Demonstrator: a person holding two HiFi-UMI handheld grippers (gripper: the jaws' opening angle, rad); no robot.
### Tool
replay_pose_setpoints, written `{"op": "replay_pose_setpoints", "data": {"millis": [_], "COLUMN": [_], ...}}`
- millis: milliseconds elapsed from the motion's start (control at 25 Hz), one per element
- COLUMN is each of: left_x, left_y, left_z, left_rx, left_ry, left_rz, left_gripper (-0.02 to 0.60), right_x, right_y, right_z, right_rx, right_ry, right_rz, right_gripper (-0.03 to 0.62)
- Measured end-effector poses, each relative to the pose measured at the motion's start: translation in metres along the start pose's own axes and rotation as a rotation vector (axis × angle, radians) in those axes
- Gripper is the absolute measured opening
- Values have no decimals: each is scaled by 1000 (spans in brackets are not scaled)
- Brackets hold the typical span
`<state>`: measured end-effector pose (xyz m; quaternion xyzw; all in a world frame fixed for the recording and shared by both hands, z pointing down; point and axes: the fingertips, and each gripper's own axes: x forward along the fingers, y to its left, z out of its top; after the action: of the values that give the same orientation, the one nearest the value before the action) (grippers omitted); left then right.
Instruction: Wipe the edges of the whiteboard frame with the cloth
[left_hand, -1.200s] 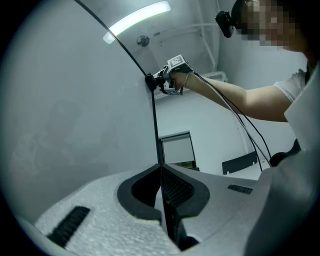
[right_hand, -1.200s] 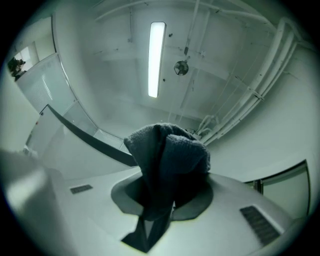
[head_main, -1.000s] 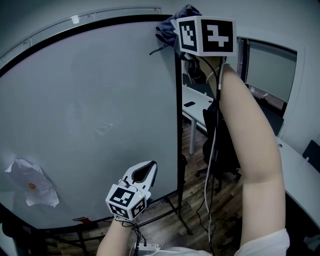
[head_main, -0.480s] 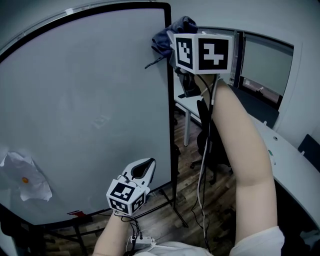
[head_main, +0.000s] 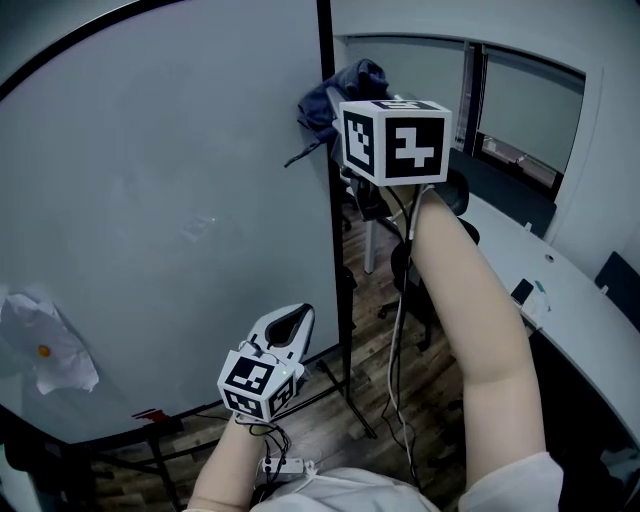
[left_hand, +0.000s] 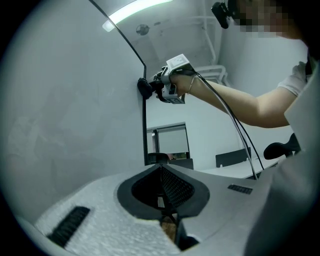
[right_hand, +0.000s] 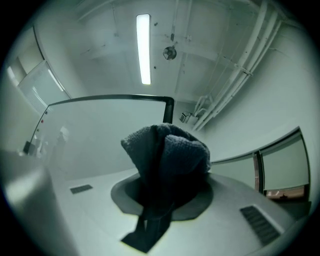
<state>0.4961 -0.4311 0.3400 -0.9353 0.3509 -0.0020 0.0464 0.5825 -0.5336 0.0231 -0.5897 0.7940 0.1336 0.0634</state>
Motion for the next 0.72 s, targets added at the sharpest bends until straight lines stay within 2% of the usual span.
{"op": "replay_pose_setpoints", "data": {"millis": [160,720], "left_x": [-4,-4], "left_y": [-1,-8], "left_z": [-10,-52], "left_rx": [-9,-67], "left_ry": [7,53], "left_rz": [-3,-21], "left_gripper": [20,20], "right_x": [-5,-28], "right_y": [8,20], "right_z": [-33,-140], "right_rx": [8,67], "right_ry": [27,165], "right_rz": [37,61], "right_gripper": [77,77]}}
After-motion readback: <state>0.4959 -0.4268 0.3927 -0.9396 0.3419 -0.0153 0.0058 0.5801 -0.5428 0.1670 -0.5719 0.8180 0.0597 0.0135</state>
